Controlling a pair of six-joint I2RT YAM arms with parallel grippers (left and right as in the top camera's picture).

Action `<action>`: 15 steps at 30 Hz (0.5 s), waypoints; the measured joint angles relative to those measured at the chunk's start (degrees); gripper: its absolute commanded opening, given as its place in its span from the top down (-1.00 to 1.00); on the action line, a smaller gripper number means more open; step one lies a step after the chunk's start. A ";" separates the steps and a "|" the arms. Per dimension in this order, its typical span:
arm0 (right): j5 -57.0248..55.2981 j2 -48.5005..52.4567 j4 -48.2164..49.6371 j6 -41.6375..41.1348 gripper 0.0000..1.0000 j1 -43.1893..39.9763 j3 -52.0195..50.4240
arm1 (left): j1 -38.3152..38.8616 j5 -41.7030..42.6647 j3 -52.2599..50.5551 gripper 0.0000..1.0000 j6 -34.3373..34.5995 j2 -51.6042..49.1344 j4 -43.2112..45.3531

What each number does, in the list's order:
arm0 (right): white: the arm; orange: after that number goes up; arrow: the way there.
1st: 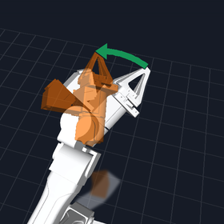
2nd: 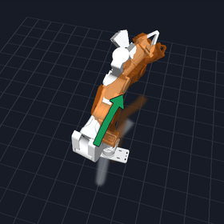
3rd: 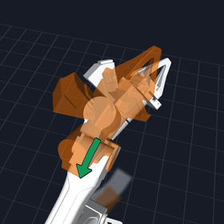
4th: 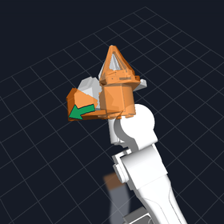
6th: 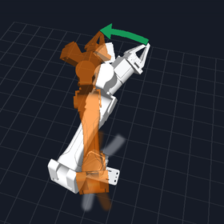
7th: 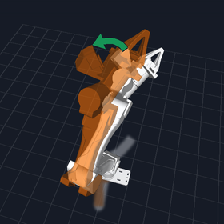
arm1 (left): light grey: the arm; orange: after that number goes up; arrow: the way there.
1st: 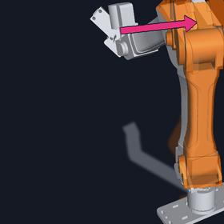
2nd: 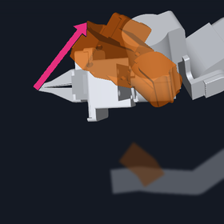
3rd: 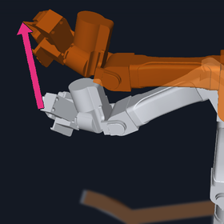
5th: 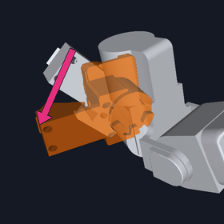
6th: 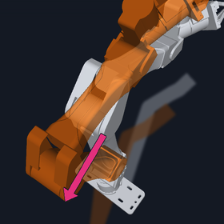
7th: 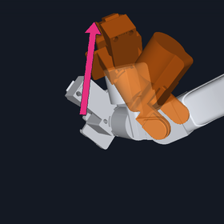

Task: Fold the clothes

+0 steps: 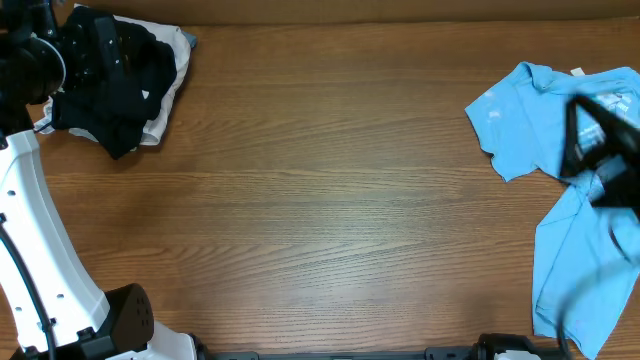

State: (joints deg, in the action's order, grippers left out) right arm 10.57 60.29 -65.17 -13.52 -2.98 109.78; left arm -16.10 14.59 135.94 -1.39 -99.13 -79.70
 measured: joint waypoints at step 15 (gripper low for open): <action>2.73 -18.03 65.55 -0.02 -1.00 3.08 -73.96 | 0.00 0.00 0.00 -0.99 0.00 0.00 -0.02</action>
State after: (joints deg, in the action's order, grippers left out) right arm 13.30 42.26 0.38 -13.54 0.10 35.81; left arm -16.10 14.59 135.94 -1.39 -99.13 -79.72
